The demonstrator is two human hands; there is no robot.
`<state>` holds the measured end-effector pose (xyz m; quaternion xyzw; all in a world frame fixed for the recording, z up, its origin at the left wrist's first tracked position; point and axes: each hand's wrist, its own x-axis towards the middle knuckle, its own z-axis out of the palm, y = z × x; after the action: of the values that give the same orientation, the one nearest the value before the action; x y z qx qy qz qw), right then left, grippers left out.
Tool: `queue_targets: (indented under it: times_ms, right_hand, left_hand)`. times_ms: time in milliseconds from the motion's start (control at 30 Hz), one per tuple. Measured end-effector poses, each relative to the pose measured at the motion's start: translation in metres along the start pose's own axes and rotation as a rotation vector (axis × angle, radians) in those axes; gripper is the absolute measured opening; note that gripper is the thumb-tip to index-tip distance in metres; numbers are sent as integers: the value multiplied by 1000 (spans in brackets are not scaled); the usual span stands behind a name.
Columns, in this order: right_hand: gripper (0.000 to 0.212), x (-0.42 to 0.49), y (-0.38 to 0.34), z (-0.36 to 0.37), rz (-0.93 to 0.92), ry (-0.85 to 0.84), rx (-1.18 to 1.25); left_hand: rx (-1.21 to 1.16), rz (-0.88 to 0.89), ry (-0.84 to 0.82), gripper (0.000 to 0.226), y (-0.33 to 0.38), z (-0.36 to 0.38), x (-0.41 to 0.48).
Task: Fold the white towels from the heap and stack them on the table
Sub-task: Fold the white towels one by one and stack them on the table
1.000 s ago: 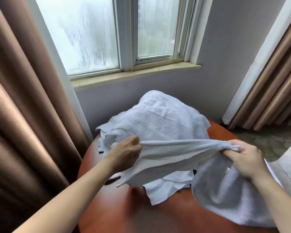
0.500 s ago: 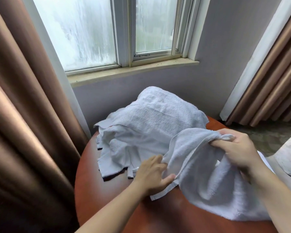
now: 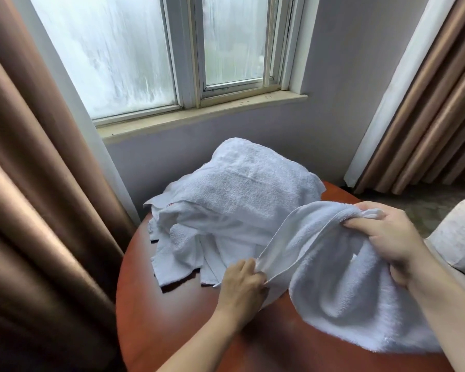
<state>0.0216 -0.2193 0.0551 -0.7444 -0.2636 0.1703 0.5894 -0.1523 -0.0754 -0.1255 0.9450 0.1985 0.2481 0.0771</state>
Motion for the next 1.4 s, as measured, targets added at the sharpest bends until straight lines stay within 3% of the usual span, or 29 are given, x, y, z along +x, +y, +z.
queue_targets:
  times_ms: [133,200,300,367,533,600,700,767,833,900,1000,1167,1400]
  right_hand:
    - [15,2,4,-7,9,18,-14]
    - [12,4,10,-13,33,30,-11]
    - [16,5,23,-20,59,54,-44]
    - [18,6,34,-25,80,90,-70]
    - [28,7,51,-35,76,68,-253]
    - [23,5,49,-35,86,24,-489]
    - [56,0,36,-35,151,-72,-944]
    - [43,-10,17,-25,82,-135,-1085]
    - [29,-22,3,-7,-98,-218,-1186]
    - [32,-36,-4,17,-281,-275,-1159]
    - [38,-49,-6,49,-496,-226,-1011]
    - [16,-41,2,59,-313,-257,-730]
    - [16,-36,8,71,-248,-220,-470]
  left_hand:
    - [83,-58,-131,28,-16,3,1]
    - [101,-48,-102,30,-31,-1,1]
    - [120,13,9,7,-50,-21,10]
    - [99,42,89,18,-58,-40,19]
    - [188,80,40,8,-67,-80,33]
    - [170,149,-38,6,-65,-97,42]
    - [231,215,-304,20,-54,-116,56]
    - [298,264,-483,20,-43,-123,65]
    - [302,310,-530,22,-25,-129,71]
    - [275,349,-515,24,-7,-131,75]
    - [160,360,-481,23,15,-133,81]
    - [-171,223,-532,28,5,-135,83]
    - [-583,28,-557,32,1,-141,81]
